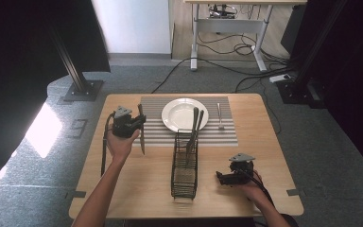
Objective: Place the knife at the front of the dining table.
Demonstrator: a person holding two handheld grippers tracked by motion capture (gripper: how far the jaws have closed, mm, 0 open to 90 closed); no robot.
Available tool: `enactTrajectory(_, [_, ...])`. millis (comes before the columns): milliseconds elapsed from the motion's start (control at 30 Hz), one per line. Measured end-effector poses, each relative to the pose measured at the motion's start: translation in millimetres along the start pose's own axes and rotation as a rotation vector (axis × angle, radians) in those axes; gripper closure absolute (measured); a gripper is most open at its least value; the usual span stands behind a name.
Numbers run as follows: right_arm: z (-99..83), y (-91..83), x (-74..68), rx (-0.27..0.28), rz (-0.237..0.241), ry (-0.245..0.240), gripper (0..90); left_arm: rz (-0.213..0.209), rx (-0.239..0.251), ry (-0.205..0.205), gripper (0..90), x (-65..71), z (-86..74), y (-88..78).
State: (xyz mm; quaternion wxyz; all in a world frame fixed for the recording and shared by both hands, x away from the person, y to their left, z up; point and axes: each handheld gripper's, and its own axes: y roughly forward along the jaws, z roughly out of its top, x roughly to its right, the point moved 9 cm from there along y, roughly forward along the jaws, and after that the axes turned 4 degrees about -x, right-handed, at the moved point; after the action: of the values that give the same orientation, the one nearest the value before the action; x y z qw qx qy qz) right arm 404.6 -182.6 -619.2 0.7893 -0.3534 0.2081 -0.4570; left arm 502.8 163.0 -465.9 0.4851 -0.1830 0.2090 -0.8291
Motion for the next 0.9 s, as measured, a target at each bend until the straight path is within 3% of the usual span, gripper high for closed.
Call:
enactTrajectory(367, [-0.1,0.0,-0.5,0.001,0.002,-0.002,0.0,0.015,-0.045,0.038,83.7,4.4,4.3,15.2])
enactTrajectory(900, [0.0,0.0,-1.1,0.001,0.004,-0.001,0.0,0.044,-0.069,0.039,83.7,0.7,7.8,28.1])
